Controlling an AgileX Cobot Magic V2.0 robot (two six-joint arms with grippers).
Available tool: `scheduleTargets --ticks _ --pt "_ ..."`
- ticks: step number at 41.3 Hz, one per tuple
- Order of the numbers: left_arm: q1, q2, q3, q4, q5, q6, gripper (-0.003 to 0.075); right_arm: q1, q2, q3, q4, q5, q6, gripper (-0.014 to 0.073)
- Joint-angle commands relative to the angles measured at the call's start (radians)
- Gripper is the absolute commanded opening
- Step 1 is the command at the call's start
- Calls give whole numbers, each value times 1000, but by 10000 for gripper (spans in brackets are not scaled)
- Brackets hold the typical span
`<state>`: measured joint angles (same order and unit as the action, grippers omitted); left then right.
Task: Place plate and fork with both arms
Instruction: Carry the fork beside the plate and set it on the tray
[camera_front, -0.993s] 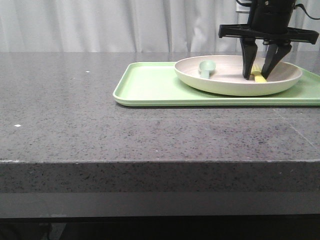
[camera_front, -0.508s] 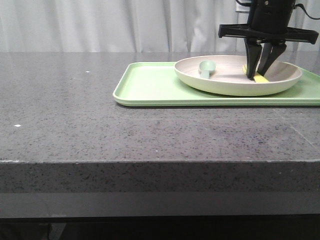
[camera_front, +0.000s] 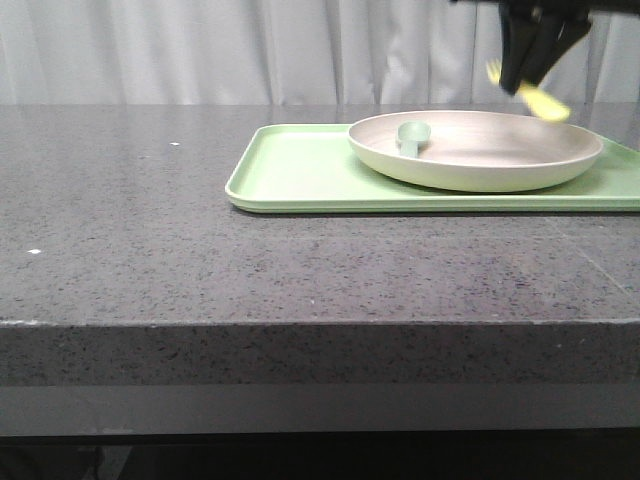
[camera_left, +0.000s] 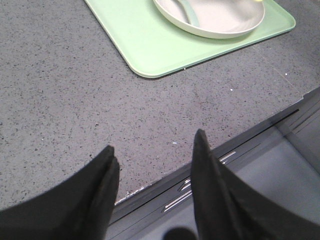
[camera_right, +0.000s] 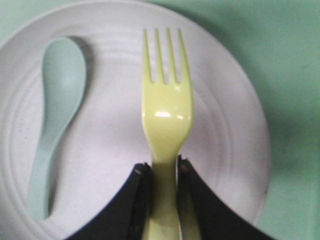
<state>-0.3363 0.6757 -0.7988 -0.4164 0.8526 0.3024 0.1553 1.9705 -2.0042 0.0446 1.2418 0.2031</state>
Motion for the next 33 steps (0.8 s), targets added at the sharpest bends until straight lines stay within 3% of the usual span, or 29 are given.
scheduleTargets --ticks 1,18,33 --pt "2 -2 -26 -33 -59 2 335 -23 -117 -35 -2 95 -47 55" --pt "2 -2 -26 -33 -59 2 335 -183 -209 51 20 95 -94 55" --pt "2 -2 -26 -33 -59 2 335 -203 -100 188 32 49 -141 55"
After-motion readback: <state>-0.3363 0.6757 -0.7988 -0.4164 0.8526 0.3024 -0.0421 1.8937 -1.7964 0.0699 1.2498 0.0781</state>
